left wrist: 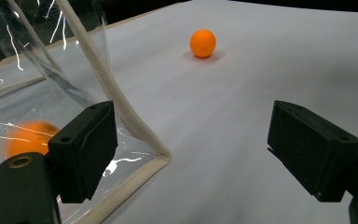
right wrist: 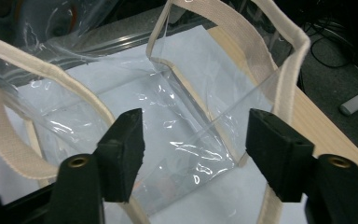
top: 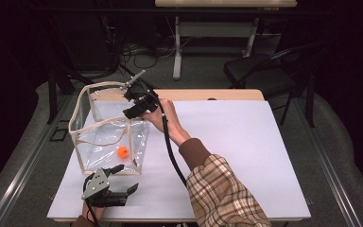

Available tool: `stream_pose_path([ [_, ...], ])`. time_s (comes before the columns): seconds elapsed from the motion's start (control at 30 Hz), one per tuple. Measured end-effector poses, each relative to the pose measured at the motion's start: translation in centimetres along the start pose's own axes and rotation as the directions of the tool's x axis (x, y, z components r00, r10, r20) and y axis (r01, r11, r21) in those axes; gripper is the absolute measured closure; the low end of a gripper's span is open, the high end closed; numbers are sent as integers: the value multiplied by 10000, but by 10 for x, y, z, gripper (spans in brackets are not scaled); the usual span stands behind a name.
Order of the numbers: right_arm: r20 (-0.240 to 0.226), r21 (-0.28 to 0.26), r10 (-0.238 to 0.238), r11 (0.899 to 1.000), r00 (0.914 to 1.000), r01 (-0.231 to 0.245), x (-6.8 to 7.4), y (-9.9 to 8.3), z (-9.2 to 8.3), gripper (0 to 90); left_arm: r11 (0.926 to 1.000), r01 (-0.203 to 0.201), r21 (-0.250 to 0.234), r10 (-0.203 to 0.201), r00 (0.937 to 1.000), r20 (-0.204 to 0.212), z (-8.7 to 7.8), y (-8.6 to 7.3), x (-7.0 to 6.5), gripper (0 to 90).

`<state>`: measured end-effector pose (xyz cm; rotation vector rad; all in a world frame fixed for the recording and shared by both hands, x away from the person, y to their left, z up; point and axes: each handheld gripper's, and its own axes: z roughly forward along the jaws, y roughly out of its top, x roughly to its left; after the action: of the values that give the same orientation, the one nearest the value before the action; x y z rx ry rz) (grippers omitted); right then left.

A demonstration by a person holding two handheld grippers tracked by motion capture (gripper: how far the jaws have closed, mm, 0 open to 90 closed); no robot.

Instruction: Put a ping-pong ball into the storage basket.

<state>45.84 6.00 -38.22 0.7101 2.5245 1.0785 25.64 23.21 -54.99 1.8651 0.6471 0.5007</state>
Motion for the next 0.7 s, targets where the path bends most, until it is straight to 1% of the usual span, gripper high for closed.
stream_pose_path([
  [0.03, -31, -75, -2, 10000, 10000, 2, -1, -1, -3, 331, 10000, 3, 12, -3, 10000, -19, 0, 0, 0, 159],
  [0.07, -100, -205, 108, 9997, 9999, -110, -4, -2, -8, 315, 10000, 7, 12, -7, 10000, -15, 0, 0, 0, 159],
  [0.1, -152, -300, 190, 9994, 9997, -195, -7, -5, -16, 291, 10000, -9, 13, 9, 10000, -20, 0, 0, 0, 159],
  [0.13, -152, -300, 190, 9994, 9997, -195, -7, -5, -16, 291, 10000, -13, 17, 13, 10000, -15, 0, 0, 0, 159],
  [0.17, -151, -371, 162, 9992, 9998, -168, -9, -7, -19, 270, 10000, -16, 15, 16, 10000, -14, 0, 0, 0, 159],
  [0.2, -94, -358, 258, 9990, 9996, -261, -11, -13, -28, 244, 10000, -14, 14, 14, 10000, -19, 0, 0, 0, 159],
  [0.23, -113, -379, 319, 9988, 9994, -323, -12, -15, -31, 229, 10000, -12, 12, 12, 10000, -22, 0, 0, 0, 159],
  [0.27, -113, -379, 319, 9988, 9994, -323, -12, -15, -31, 229, 10000, 21, 5, -21, 10000, -14, 0, 0, 0, 159],
  [0.3, -67, -408, 295, 9987, 9995, -297, -13, -18, -35, 220, 10000, 36, 14, -35, 10000, -26, 1, 0, 0, 159],
  [0.4, -8, -391, 355, 9986, 9994, -355, -14, -29, -45, 194, 10000, -5, 16, 5, 10000, -4, 1, 0, -1, 159],
  [0.47, 115, -469, 426, 9980, 9990, -420, -17, -39, -52, 190, 10000, -27, 15, 27, 10000, -22, 1, 0, -1, 159],
  [0.63, 355, -482, 657, 9968, 9972, -639, -22, -61, -61, 160, 10000, -55, 12, 55, 10000, -49, 0, 1, -1, 159],
  [0.67, 442, -492, 788, 9958, 9959, -767, -23, -70, -65, 152, 10000, -55, 13, 55, 10000, -45, 0, 1, -1, 159],
  [0.7, 442, -492, 788, 9958, 9959, -767, -23, -70, -65, 152, 10000, -56, 23, 56, 10000, -54, 0, 1, -1, 159],
])
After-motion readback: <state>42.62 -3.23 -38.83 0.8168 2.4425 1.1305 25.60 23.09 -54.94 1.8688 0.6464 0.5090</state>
